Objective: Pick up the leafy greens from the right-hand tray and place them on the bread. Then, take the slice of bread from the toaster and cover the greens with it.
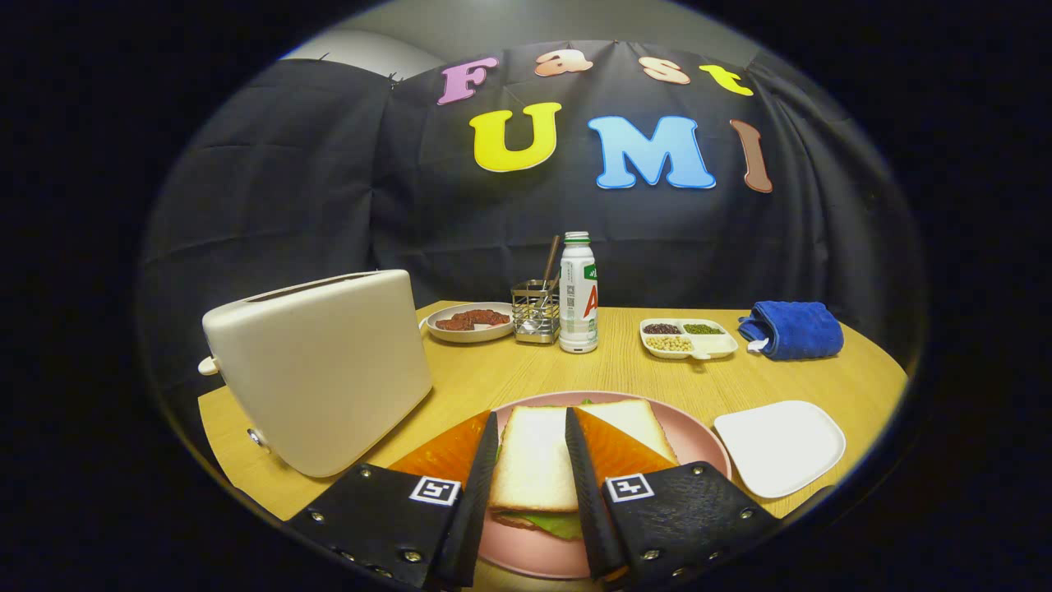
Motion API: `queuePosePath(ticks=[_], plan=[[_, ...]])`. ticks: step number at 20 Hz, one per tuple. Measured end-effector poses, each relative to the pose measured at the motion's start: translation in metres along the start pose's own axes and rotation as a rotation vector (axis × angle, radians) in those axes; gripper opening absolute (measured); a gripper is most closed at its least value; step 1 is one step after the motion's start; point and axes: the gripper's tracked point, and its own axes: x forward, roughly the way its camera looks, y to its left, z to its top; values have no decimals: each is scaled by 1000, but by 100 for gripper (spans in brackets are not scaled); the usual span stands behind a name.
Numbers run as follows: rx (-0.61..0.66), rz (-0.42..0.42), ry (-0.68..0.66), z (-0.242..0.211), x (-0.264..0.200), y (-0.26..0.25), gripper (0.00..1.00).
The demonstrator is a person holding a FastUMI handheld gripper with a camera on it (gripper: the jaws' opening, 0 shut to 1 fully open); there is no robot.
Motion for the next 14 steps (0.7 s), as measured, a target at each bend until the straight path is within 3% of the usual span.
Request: queuePosePath(ticks=[14], plan=[[13,-8,-47,22,-8,-13,50]])
